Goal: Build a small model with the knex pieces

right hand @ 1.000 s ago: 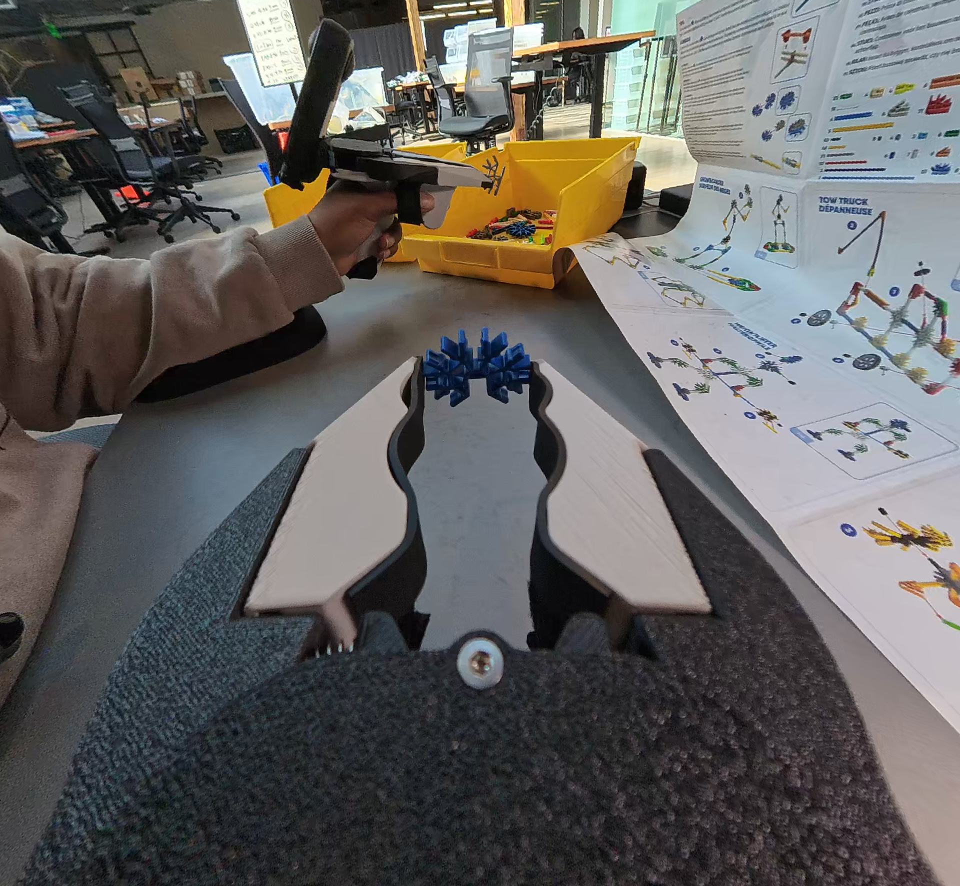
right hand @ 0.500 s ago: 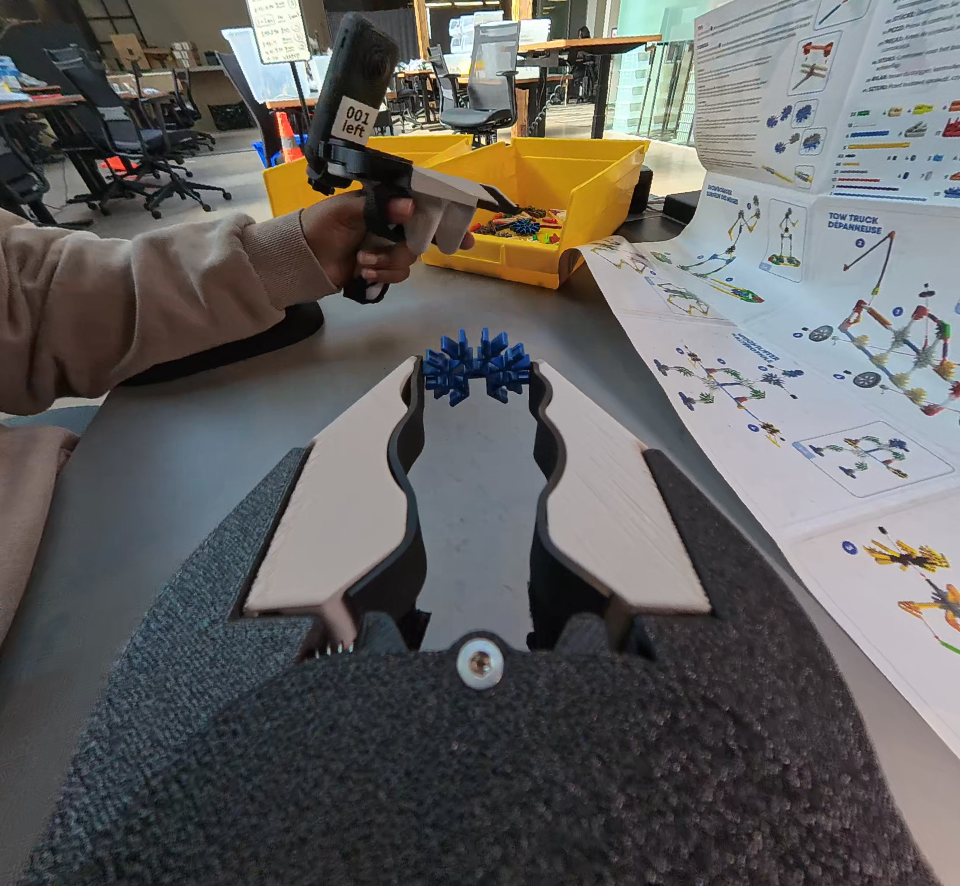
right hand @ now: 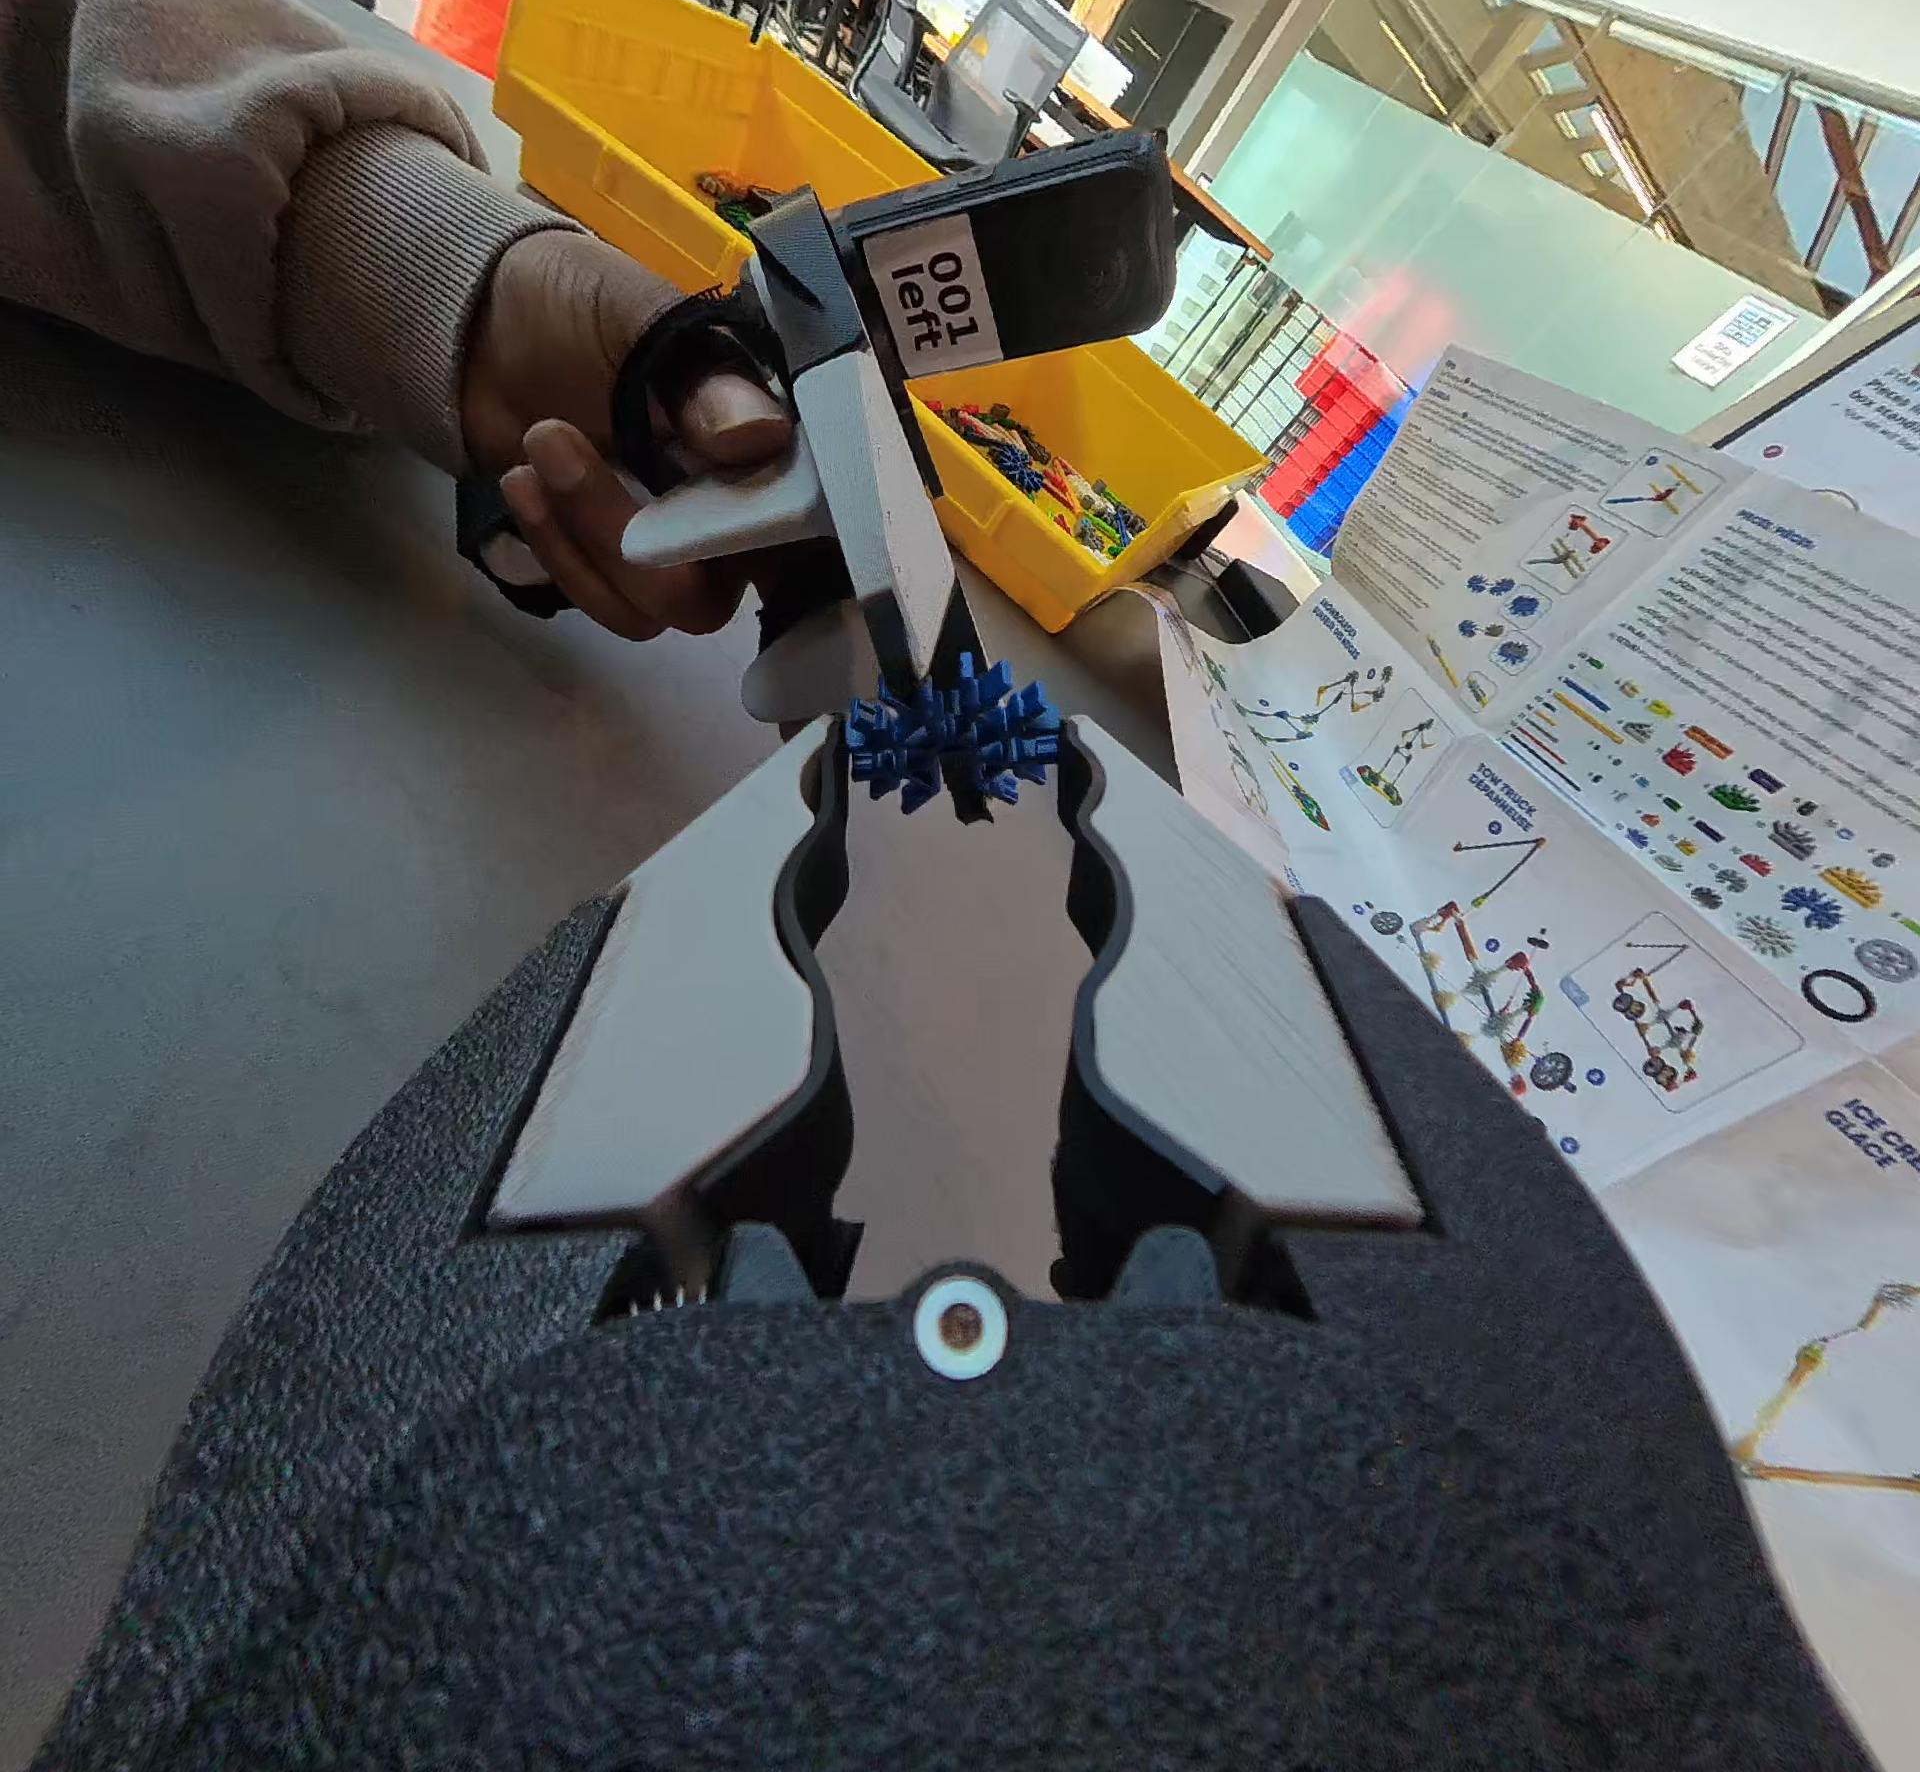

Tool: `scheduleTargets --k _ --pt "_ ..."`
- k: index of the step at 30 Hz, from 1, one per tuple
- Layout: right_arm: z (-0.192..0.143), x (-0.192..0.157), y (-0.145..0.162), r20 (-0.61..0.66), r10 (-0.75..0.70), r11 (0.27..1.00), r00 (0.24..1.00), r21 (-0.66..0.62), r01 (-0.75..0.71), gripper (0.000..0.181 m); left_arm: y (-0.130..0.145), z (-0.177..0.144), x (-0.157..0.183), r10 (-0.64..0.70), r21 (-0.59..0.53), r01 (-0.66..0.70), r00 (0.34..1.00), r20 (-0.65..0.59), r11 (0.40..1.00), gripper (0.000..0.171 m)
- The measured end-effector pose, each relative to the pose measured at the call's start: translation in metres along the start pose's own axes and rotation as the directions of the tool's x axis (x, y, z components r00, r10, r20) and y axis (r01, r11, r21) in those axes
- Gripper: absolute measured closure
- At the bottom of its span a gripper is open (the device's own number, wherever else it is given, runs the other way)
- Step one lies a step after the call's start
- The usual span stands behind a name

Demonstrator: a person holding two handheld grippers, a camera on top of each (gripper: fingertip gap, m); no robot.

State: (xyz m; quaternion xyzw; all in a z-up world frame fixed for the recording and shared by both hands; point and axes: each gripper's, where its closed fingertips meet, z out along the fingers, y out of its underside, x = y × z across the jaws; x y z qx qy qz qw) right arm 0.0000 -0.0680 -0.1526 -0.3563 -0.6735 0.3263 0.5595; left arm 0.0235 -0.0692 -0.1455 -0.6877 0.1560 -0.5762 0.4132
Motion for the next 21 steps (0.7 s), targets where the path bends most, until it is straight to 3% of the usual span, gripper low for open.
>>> scheduleTargets --k 5,9,11,13,15,18,21 --pt "0.003 0.003 0.010 -0.013 0.033 0.998 0.999 -0.048 -0.034 0.143 0.001 -0.006 -0.012 0.083 -0.029 -0.081 0.992 0.093 0.996 0.143" --pt "0.000 0.011 0.016 -0.030 0.100 0.993 0.995 -0.055 -0.102 0.138 -0.019 -0.033 -0.033 0.181 -0.006 -0.187 0.942 0.283 0.982 0.143" --pt "-0.001 0.013 0.020 -0.024 0.148 0.987 0.989 -0.064 -0.149 0.134 -0.039 -0.070 -0.060 0.264 -0.033 -0.288 0.818 0.512 0.957 0.143" --pt "0.000 0.014 0.026 -0.016 0.191 0.978 0.981 -0.082 -0.192 0.129 -0.065 -0.125 -0.085 0.287 -0.050 -0.371 0.617 0.732 0.927 0.143" --pt "0.001 0.012 0.031 -0.006 0.219 0.970 0.976 -0.105 -0.219 0.124 -0.089 -0.184 -0.098 0.226 -0.019 -0.426 0.441 0.869 0.905 0.143" --pt "0.003 0.010 0.034 0.000 0.225 0.968 0.974 -0.119 -0.223 0.116 -0.103 -0.263 -0.109 0.119 -0.004 -0.457 0.225 0.967 0.890 0.142" --pt "0.004 0.011 0.035 -0.005 0.230 0.965 0.973 -0.131 -0.229 0.108 -0.102 -0.313 -0.116 0.076 -0.048 -0.446 0.047 0.996 0.894 0.142"
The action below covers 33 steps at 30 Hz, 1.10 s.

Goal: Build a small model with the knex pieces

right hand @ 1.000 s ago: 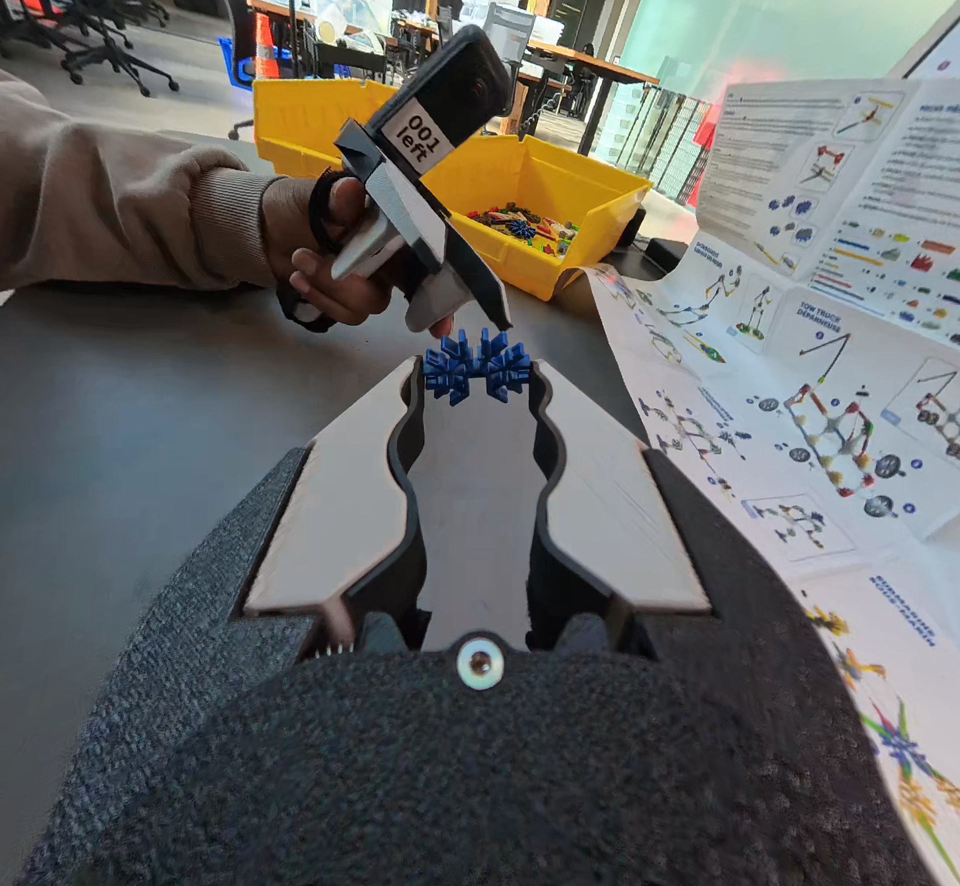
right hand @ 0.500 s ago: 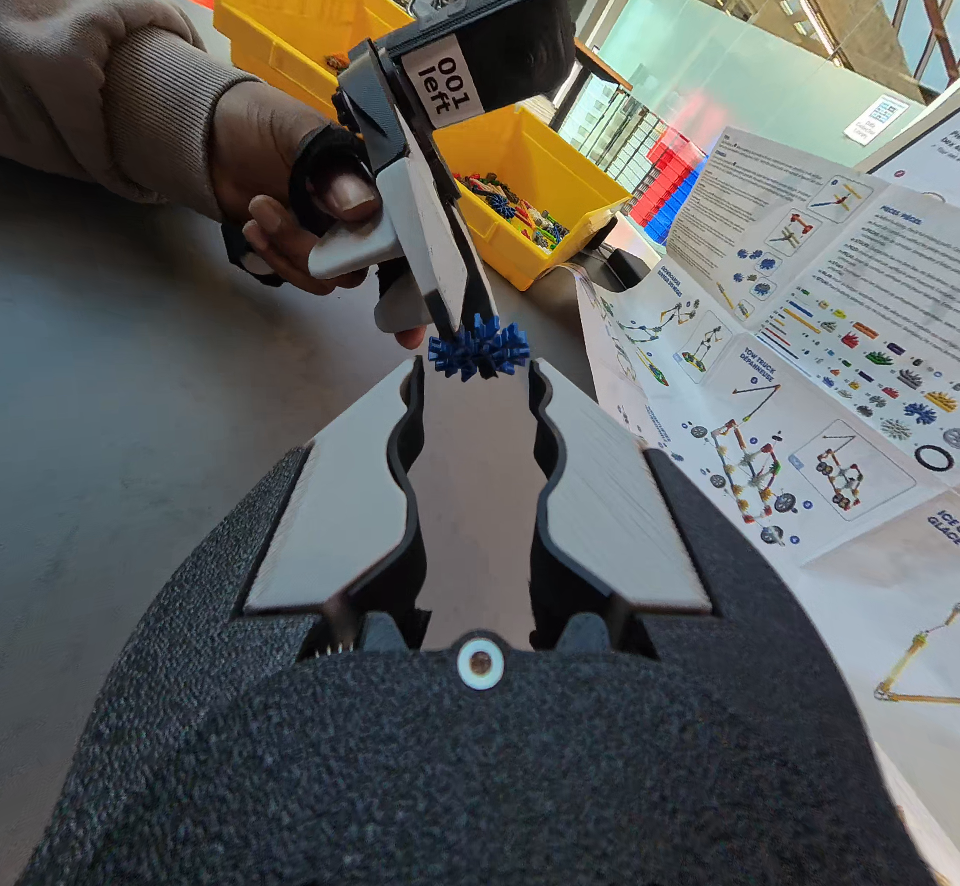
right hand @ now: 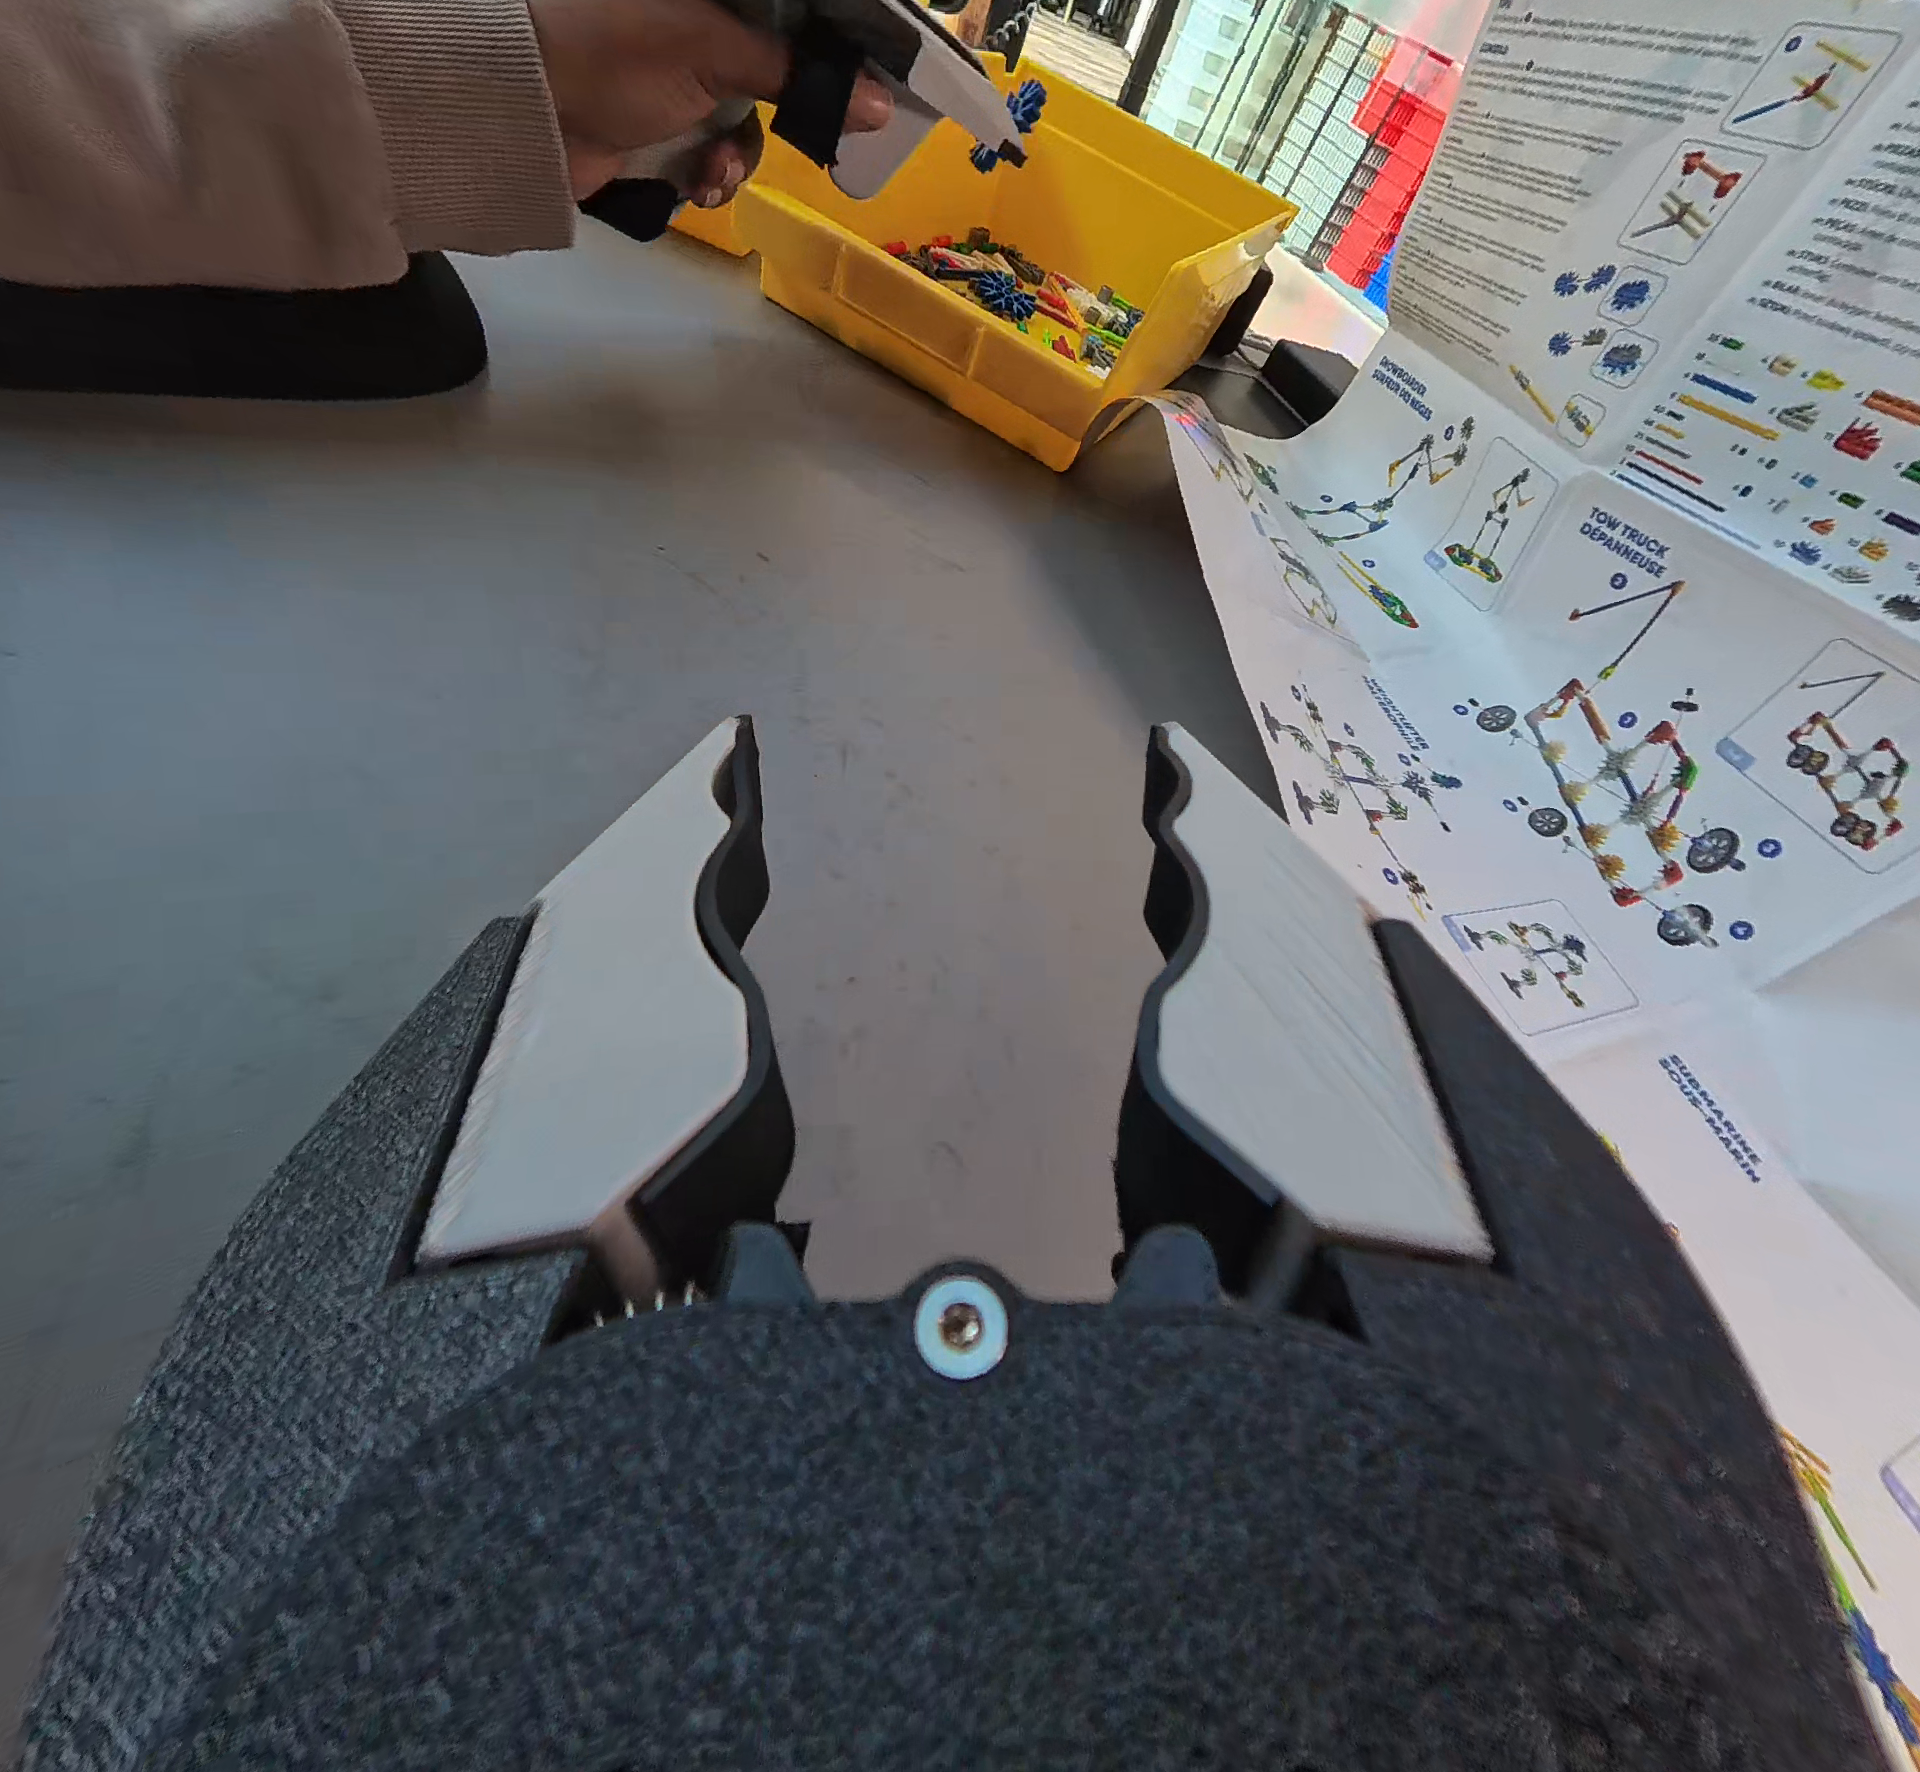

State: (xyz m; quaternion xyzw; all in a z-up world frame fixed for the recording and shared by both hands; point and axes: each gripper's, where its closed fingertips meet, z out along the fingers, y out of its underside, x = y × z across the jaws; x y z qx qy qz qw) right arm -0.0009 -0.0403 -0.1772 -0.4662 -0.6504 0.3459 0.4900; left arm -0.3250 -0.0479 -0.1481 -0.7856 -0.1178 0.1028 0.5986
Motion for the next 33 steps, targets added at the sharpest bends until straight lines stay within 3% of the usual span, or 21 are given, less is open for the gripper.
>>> scheduleTargets --k 3,9,15,20,25,29,33 --pt "-0.001 0.005 0.000 -0.015 0.022 1.000 1.000 -0.004 -0.022 0.102 0.007 0.002 -0.014 0.032 -0.031 -0.030 0.997 0.076 0.999 0.136" --pt "-0.003 0.019 0.001 -0.054 0.110 0.994 0.992 0.004 -0.110 0.088 -0.001 0.001 0.010 0.097 0.020 -0.098 0.995 0.017 0.995 0.110" --pt "-0.003 0.023 0.003 -0.064 0.128 0.992 0.990 0.001 -0.128 0.086 -0.001 0.002 0.034 0.116 0.039 -0.114 0.990 -0.076 0.993 0.107" --pt "-0.003 0.028 0.006 -0.084 0.131 0.991 0.988 -0.017 -0.133 0.094 0.011 0.003 0.083 0.257 0.029 -0.257 0.939 -0.231 0.966 0.123" --pt "-0.007 0.060 0.032 -0.211 0.137 0.978 0.968 -0.125 -0.166 0.111 0.041 0.017 0.103 0.439 -0.067 -0.463 0.870 -0.225 0.884 0.138" --pt "-0.005 0.106 0.061 -0.359 0.007 0.950 0.933 -0.288 -0.118 0.123 0.049 0.038 0.103 0.542 -0.128 -0.565 0.822 -0.176 0.815 0.143" --pt "0.017 0.129 0.088 -0.339 -0.058 0.897 0.939 -0.431 -0.100 0.123 0.049 0.058 0.098 0.598 -0.168 -0.609 0.793 -0.115 0.775 0.149"
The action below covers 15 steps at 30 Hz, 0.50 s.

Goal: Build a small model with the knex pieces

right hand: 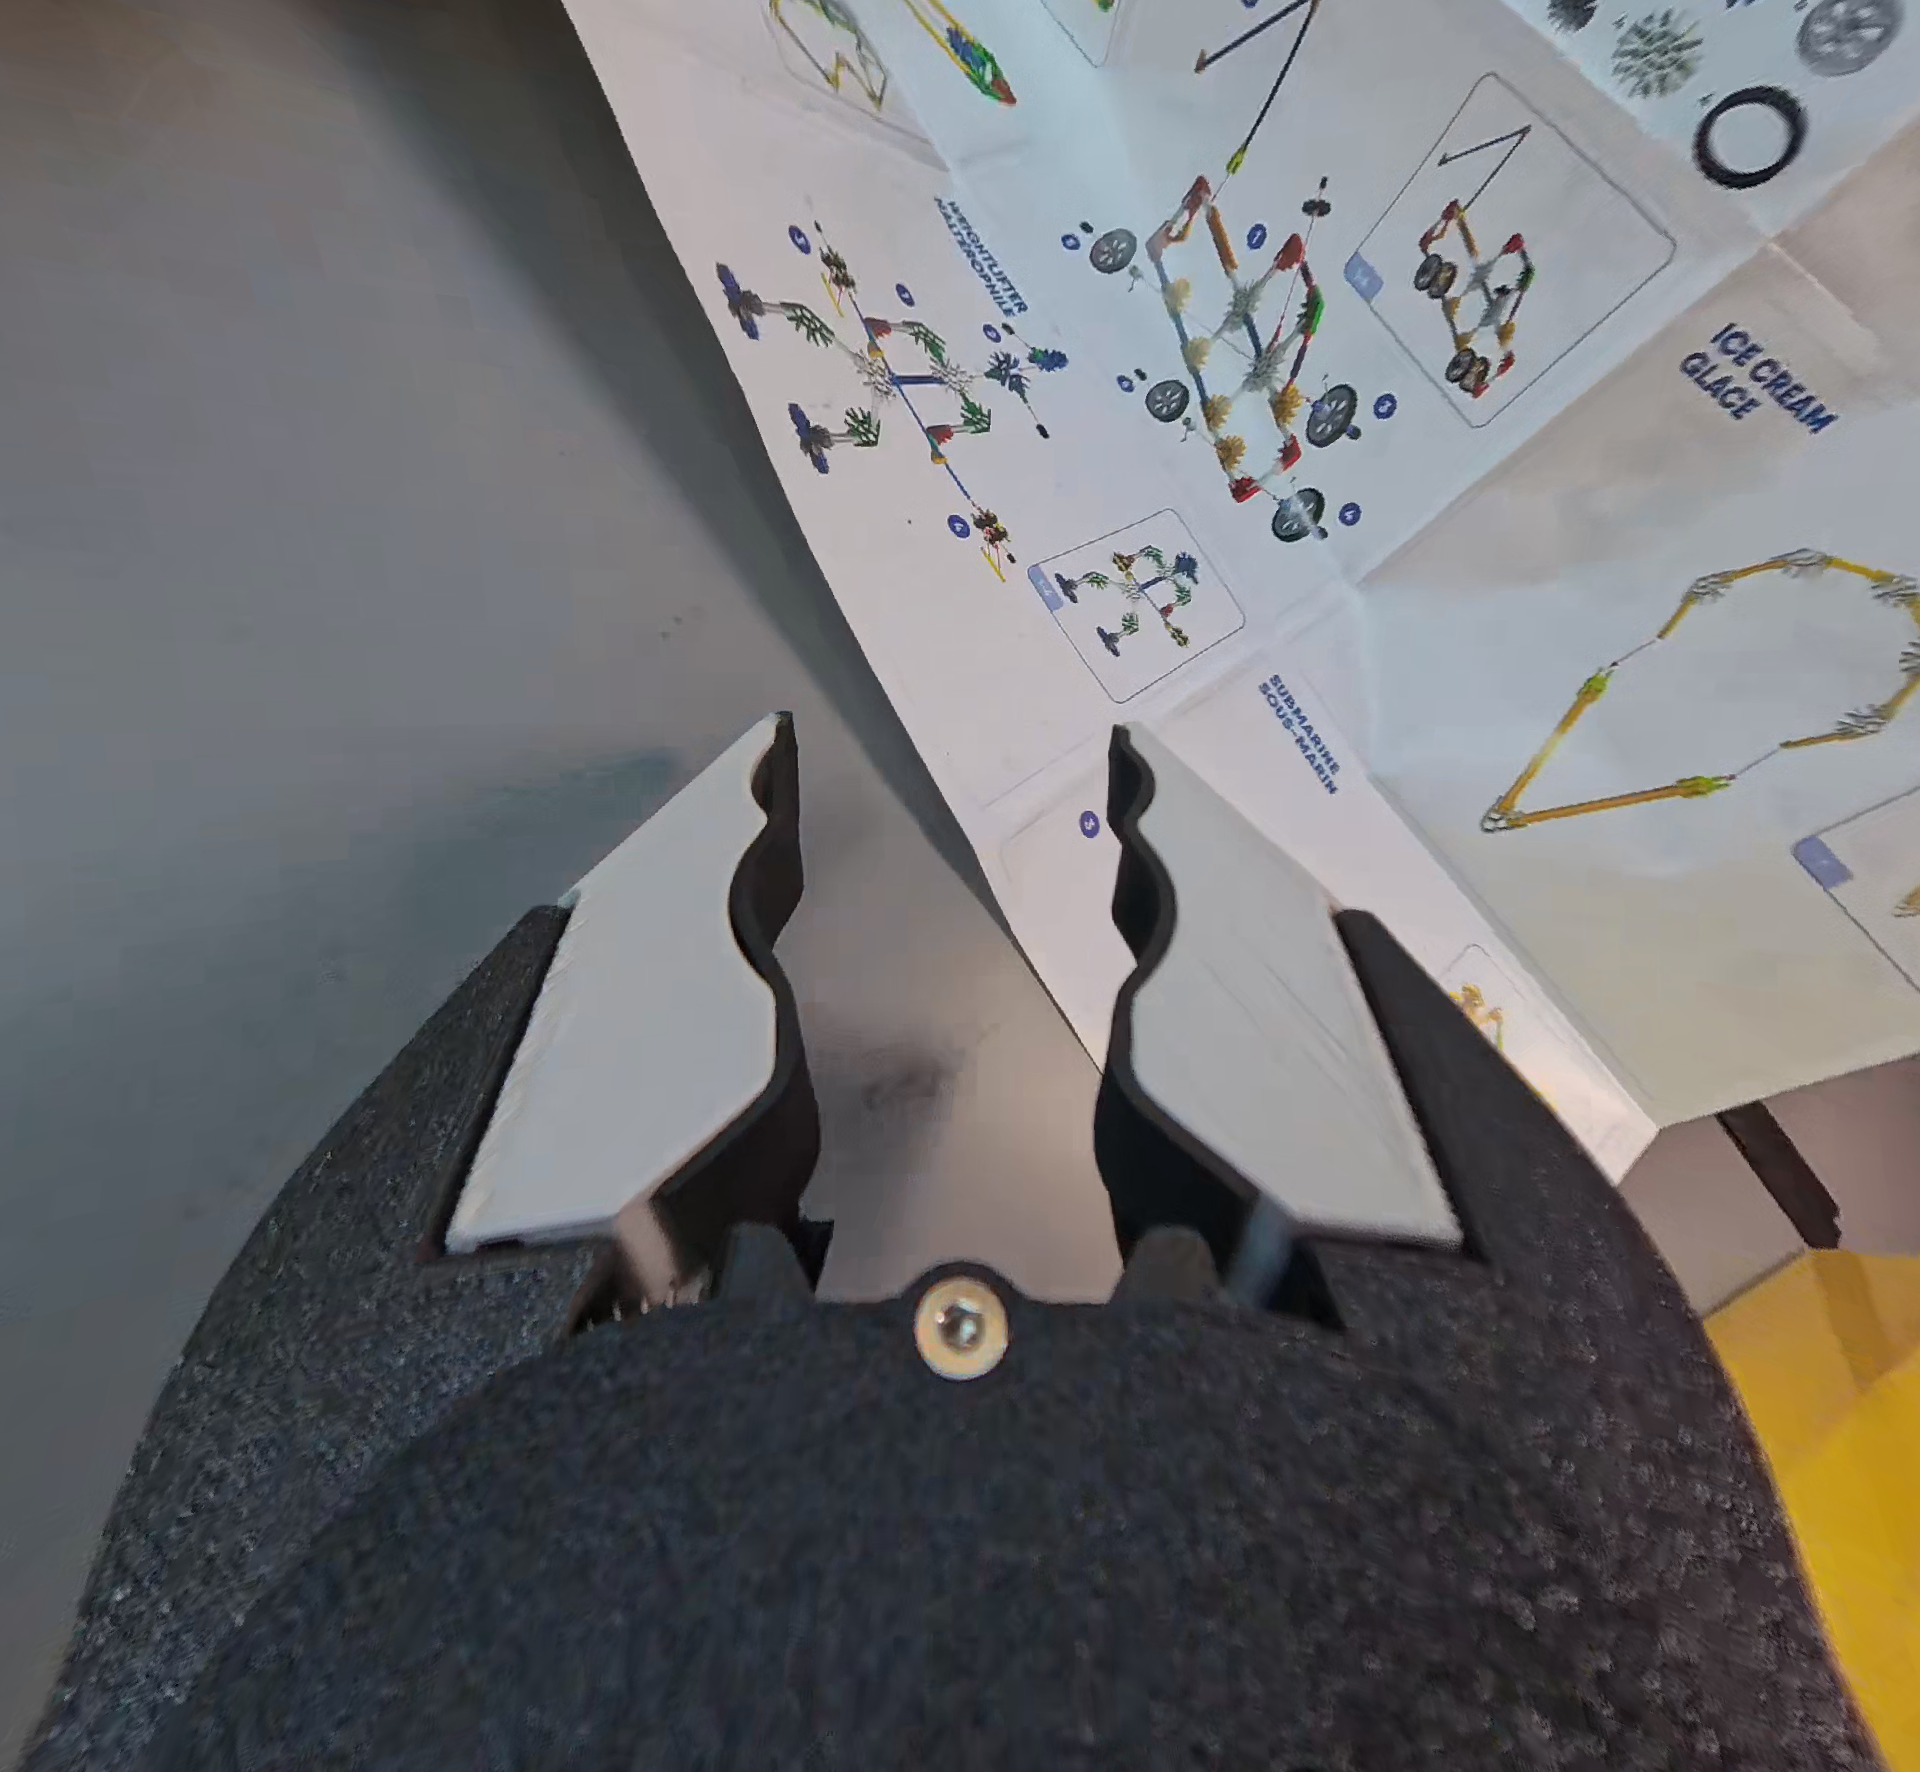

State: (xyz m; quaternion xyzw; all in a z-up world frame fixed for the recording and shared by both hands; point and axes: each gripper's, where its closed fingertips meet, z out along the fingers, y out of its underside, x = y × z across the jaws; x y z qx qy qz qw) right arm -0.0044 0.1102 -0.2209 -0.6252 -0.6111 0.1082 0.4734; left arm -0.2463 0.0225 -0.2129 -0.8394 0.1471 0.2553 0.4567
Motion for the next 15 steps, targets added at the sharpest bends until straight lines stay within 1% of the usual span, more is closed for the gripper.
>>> scheduleTargets --k 2,3,5,6,7,8,9,10,11,15 --pt "0.016 -0.002 0.001 0.011 -0.039 0.998 0.999 -0.042 0.040 0.124 -0.002 0.005 -0.007 0.061 0.000 -0.061 0.997 0.054 0.998 0.159" --pt "0.020 -0.001 0.002 0.005 -0.067 0.996 0.998 -0.064 0.067 0.127 -0.003 0.007 -0.007 0.086 -0.006 -0.086 0.994 0.063 0.996 0.159" --pt "0.028 0.001 0.008 0.004 -0.115 0.988 0.993 -0.103 0.115 0.140 -0.002 0.011 -0.005 0.133 -0.017 -0.132 0.988 0.074 0.991 0.163" --pt "0.030 0.001 0.007 0.011 -0.108 0.990 0.994 -0.089 0.109 0.147 -0.002 0.012 -0.004 0.156 -0.021 -0.155 0.985 0.073 0.988 0.166" --pt "0.030 0.005 0.011 0.001 -0.107 0.989 0.994 -0.106 0.107 0.145 -0.001 0.013 -0.002 0.174 -0.025 -0.173 0.982 0.071 0.985 0.171" --pt "0.029 0.007 0.012 -0.004 -0.103 0.990 0.995 -0.098 0.102 0.150 0.000 0.015 0.001 0.186 -0.034 -0.185 0.981 0.052 0.982 0.171" --pt "0.028 0.010 0.018 -0.012 -0.116 0.986 0.993 -0.125 0.114 0.159 0.001 0.015 0.006 0.189 -0.040 -0.188 0.982 0.024 0.981 0.171" --pt "0.022 0.014 0.024 -0.029 -0.139 0.980 0.990 -0.149 0.133 0.174 0.001 0.015 0.012 0.188 -0.037 -0.189 0.982 -0.012 0.981 0.171" --pt "0.023 0.016 0.027 -0.043 -0.161 0.975 0.986 -0.164 0.152 0.181 0.001 0.013 0.017 0.194 -0.028 -0.195 0.980 -0.040 0.980 0.171" --pt "0.010 0.019 0.039 -0.046 -0.195 0.962 0.980 -0.203 0.182 0.181 0.003 0.004 0.039 0.307 -0.010 -0.309 0.946 -0.107 0.951 0.171"
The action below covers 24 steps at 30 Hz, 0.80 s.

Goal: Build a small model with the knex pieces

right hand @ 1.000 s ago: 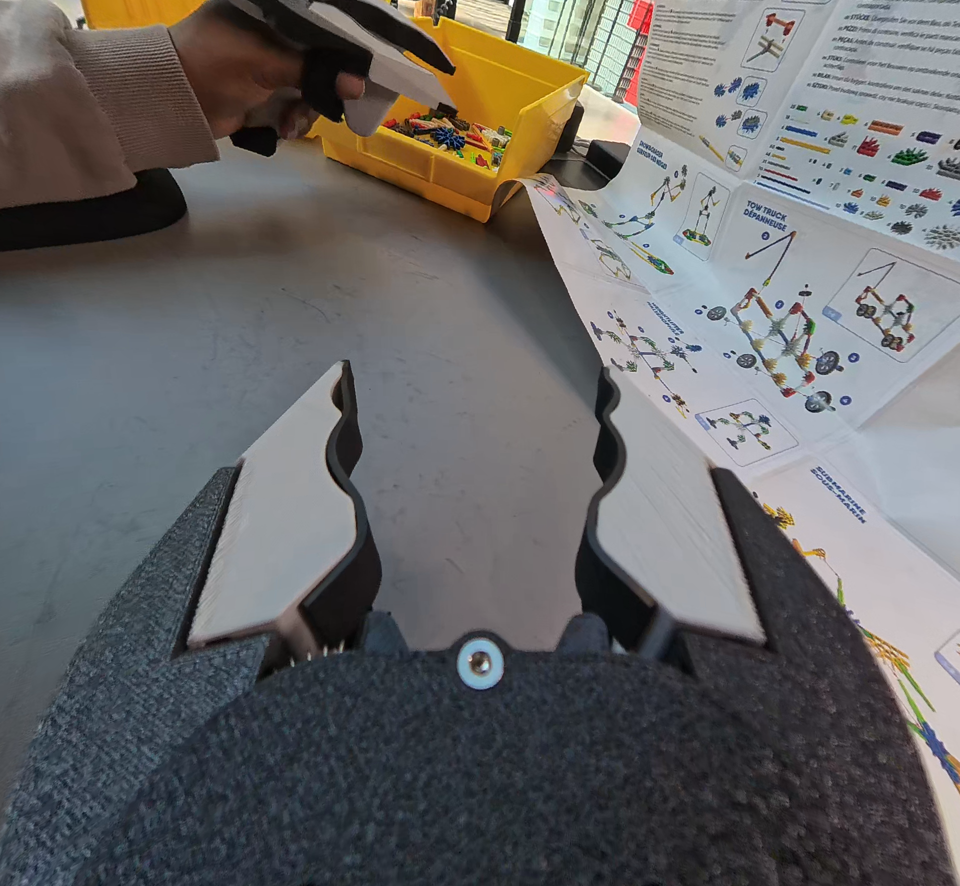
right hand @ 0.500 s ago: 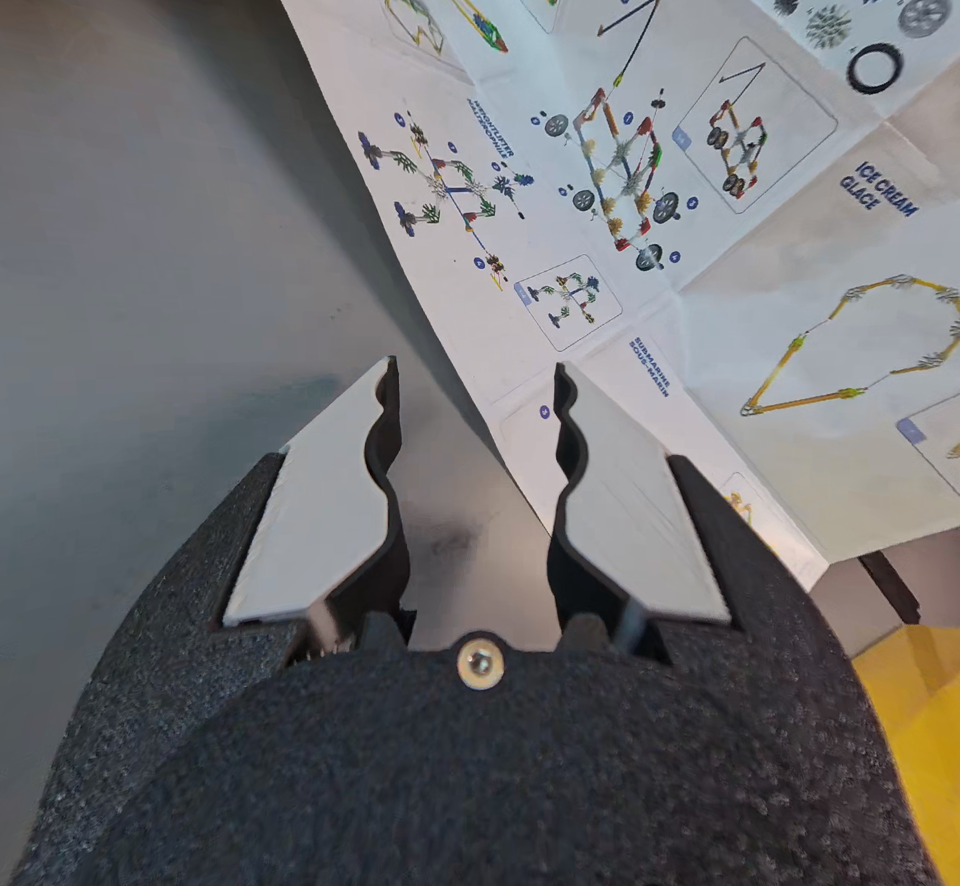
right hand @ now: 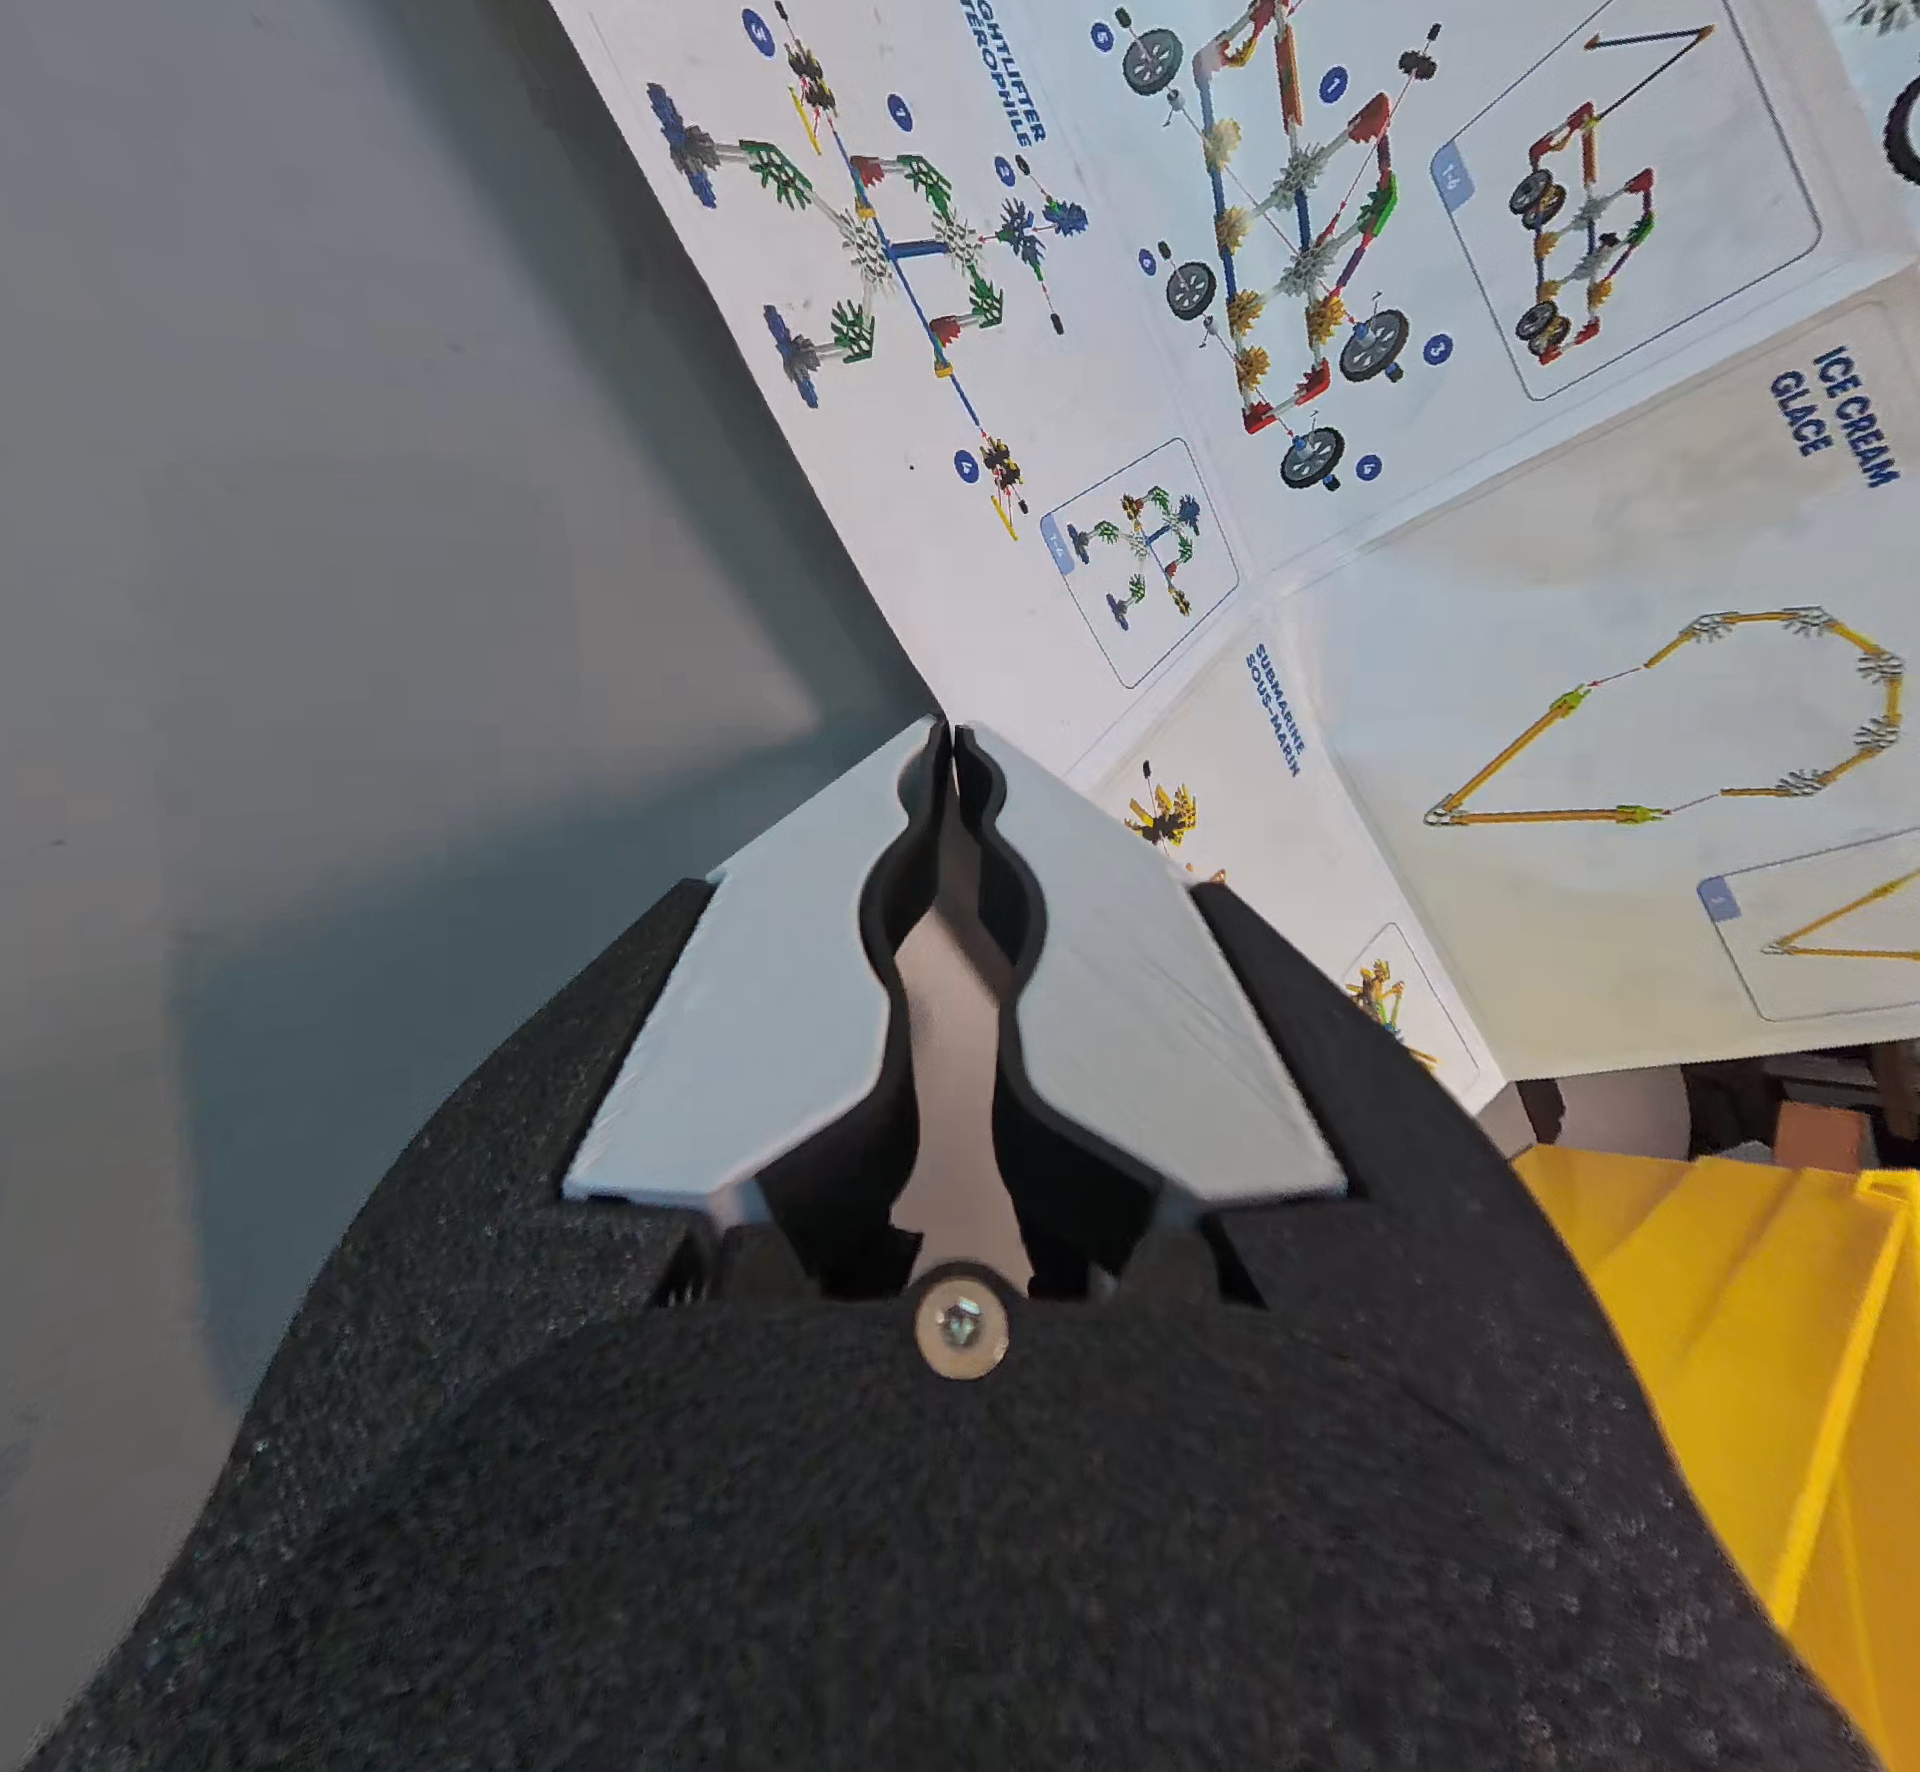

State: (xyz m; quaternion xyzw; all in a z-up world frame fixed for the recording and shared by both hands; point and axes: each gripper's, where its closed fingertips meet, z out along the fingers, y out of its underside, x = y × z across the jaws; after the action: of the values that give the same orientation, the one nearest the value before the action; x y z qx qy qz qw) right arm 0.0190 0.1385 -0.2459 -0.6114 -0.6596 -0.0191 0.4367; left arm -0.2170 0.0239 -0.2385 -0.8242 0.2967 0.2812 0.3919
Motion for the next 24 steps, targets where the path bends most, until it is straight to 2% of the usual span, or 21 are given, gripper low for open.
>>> scheduleTargets --k 6,11,15,19,24 --pt "-0.009 -0.005 0.026 0.034 0.004 0.998 0.999 -0.070 -0.001 0.181 -0.007 -0.018 0.034 0.098 0.028 -0.095 0.988 -0.116 0.995 0.171" --pt "-0.013 -0.009 0.028 0.072 0.031 0.998 0.997 -0.048 -0.028 0.180 -0.003 -0.028 0.046 0.100 0.001 -0.102 0.973 -0.208 0.995 0.171" --pt "-0.020 -0.021 0.025 0.170 0.084 0.996 0.982 -0.007 -0.084 0.180 0.004 -0.034 0.047 0.055 -0.007 -0.059 0.960 -0.274 0.998 0.171" --pt "-0.025 -0.032 0.018 0.316 0.173 0.982 0.933 0.018 -0.188 0.177 0.010 -0.043 0.048 -0.030 -0.019 0.025 0.933 -0.359 1.000 0.170" --pt "-0.027 -0.036 0.018 0.386 0.231 0.967 0.893 0.008 -0.254 0.176 0.011 -0.062 0.051 -0.162 -0.005 0.185 0.845 -0.511 0.983 0.170"
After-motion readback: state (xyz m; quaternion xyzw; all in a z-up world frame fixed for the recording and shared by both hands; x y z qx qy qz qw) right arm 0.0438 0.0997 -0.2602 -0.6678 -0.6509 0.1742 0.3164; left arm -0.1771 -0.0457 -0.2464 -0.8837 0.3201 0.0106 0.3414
